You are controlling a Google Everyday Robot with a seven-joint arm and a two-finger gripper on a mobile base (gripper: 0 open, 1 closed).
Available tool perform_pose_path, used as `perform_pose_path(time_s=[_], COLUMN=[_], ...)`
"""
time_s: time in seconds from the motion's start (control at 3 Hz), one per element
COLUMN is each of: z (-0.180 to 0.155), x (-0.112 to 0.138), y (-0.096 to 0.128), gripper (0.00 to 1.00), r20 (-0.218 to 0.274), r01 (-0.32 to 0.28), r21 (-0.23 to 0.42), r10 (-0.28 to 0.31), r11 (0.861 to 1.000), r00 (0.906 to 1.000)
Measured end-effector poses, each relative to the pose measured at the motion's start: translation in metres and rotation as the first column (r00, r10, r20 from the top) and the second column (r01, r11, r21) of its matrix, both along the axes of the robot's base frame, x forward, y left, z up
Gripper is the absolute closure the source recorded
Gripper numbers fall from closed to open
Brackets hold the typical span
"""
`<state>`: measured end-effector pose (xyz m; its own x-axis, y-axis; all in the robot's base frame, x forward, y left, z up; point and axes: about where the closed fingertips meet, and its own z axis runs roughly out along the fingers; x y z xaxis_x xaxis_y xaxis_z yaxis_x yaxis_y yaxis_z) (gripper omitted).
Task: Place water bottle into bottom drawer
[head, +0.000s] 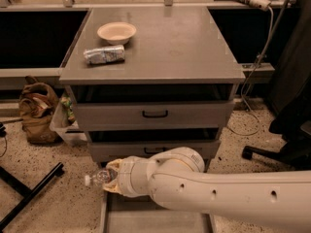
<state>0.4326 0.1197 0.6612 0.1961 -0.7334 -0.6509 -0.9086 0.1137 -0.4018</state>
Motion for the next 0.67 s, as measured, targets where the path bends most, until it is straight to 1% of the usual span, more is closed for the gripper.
perform_pose_path(time_s=[0.33,0.67], z=[-0.014,-0.047], x=[0.009,0.038], y=[-0.007,-0.018], gripper=[1.00,1.00], r20=[-0.006,-0.015], r01=[0.012,0.037], r21=[-0.001,0.019], r10=[-0.012,-0.036], r11=[1.000,0.999], r00=[0.9999,0.9992])
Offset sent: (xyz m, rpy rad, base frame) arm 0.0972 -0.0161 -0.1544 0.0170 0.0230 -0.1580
